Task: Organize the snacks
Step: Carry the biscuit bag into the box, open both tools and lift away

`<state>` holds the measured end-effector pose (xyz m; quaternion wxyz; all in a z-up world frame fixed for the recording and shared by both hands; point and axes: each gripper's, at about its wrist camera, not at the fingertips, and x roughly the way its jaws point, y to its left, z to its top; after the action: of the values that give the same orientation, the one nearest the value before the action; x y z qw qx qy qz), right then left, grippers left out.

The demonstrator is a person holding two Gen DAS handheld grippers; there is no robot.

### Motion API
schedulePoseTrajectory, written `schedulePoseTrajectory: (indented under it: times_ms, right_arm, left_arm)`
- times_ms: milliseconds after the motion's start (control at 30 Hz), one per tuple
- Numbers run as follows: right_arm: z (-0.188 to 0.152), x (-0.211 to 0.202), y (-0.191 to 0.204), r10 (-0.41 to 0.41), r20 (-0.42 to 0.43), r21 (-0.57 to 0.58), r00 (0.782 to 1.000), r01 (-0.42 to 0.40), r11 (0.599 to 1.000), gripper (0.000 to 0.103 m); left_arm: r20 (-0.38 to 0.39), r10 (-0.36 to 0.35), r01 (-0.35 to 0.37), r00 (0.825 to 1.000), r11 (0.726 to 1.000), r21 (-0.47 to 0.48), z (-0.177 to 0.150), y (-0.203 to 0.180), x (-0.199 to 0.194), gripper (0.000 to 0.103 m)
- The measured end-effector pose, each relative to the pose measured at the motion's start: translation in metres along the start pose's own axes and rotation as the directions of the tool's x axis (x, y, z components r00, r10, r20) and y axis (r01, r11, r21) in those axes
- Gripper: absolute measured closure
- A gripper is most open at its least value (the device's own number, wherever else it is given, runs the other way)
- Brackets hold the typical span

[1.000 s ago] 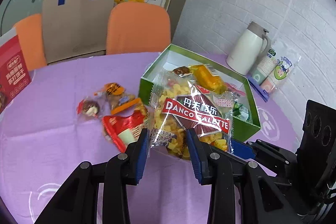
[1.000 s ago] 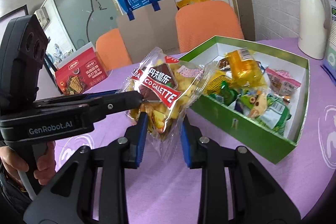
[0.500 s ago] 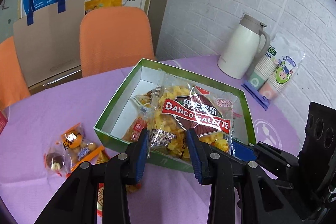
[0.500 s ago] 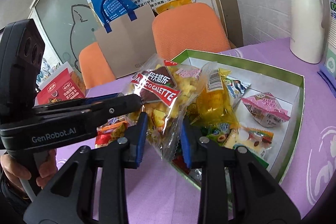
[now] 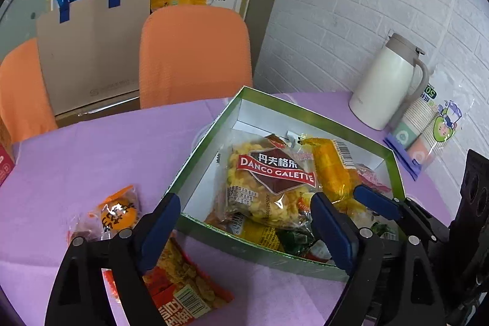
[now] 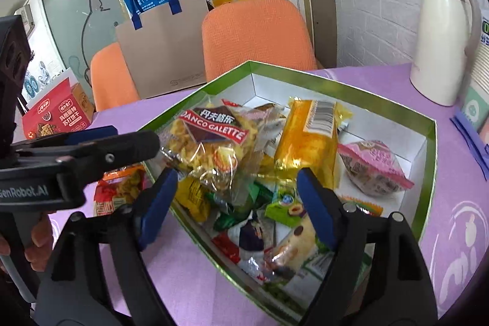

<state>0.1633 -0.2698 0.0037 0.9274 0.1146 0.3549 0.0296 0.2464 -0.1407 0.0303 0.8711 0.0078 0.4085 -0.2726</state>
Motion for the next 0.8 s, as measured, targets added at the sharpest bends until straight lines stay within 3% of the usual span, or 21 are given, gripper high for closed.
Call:
schedulePoseTrajectory:
  times_ms: [167,500,700,800]
  right_arm:
    - [0.0,-0.028,0.007,0.013,0.044,-0.003,0.999,-0.013,1.0,0.02]
    - [-0.01,-0.077,0.033,0.06,0.109,-0.026,0.992,-0.057,0.998,0.018]
    - [-0.025,-0.078,0.048,0.093,0.072,-0.044,0.993,-0.09,0.995,0.017]
    - [-0.032,-0.068,0.058,0.114,0.027,-0.056,0.993,-0.112,0.992,0.017]
  left_arm:
    - [0.011,0.026,-0.026,1.0,0.999,0.02,-0.006,-0.003,-0.018,0.014]
    - [0.109,0.037,-0.04,0.993,0.999,0.021,-0.027,-0.013,-0.085,0.014]
    - [0.146,0.044,-0.046,0.988,0.999,0.013,-0.048,-0.009,-0.118,0.014]
    - [0.153,0.086,-0.087,0.984,0.996,-0.002,-0.057,0.004,-0.13,0.014]
